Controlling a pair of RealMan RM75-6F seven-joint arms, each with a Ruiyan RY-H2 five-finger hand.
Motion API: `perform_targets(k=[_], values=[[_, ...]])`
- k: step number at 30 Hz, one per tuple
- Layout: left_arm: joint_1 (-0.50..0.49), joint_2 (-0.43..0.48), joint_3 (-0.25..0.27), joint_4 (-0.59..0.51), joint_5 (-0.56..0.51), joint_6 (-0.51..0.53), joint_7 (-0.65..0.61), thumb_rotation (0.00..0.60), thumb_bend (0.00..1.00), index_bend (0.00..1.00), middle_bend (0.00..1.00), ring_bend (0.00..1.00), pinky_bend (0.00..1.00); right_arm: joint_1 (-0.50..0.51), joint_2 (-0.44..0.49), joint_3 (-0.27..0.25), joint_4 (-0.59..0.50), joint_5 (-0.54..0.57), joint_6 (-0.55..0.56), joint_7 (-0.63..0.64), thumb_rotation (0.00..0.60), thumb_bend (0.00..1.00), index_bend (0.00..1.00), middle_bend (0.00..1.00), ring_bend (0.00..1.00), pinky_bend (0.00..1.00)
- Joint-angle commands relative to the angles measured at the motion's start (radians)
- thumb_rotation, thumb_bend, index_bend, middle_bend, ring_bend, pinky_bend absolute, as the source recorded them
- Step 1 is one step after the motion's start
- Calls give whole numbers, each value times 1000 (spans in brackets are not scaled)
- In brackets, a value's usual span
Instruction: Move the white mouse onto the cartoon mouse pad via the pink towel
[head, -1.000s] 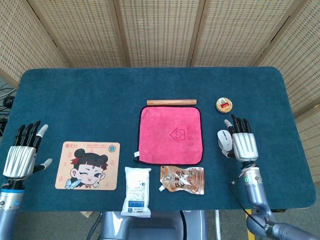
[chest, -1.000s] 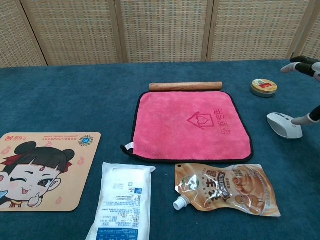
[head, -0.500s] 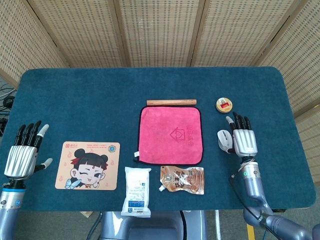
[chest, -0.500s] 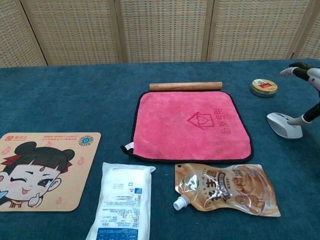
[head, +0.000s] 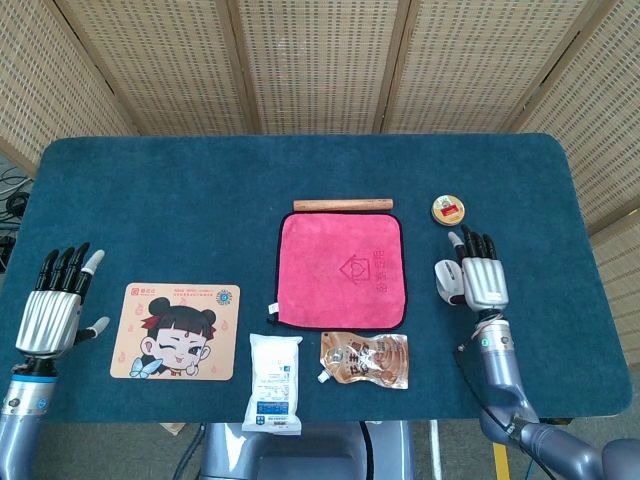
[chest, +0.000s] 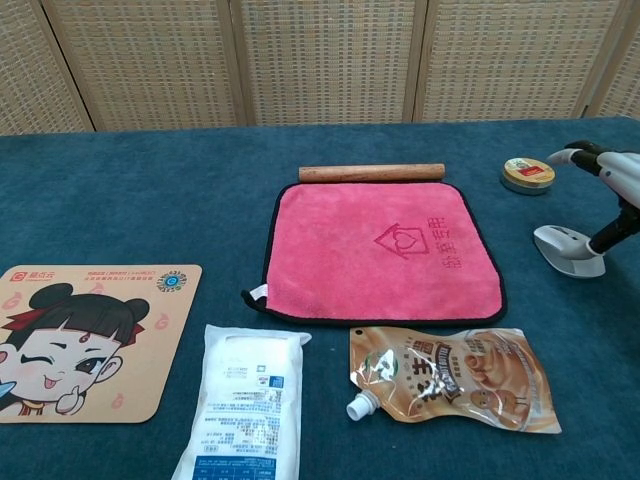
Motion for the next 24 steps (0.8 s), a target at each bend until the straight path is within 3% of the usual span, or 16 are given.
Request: perform_targets(k=[1, 24], values=[[0, -1, 0, 2, -1, -1, 0, 600, 22, 0, 0, 0, 0, 5, -9, 0, 8, -1, -2, 8, 600, 2, 80, 0, 0, 0], [-16, -31, 7, 28, -2, -20, 34, 600, 24, 0, 0, 0, 0, 50, -79, 9, 207, 17, -95, 121, 600, 2, 80, 0, 0, 0]])
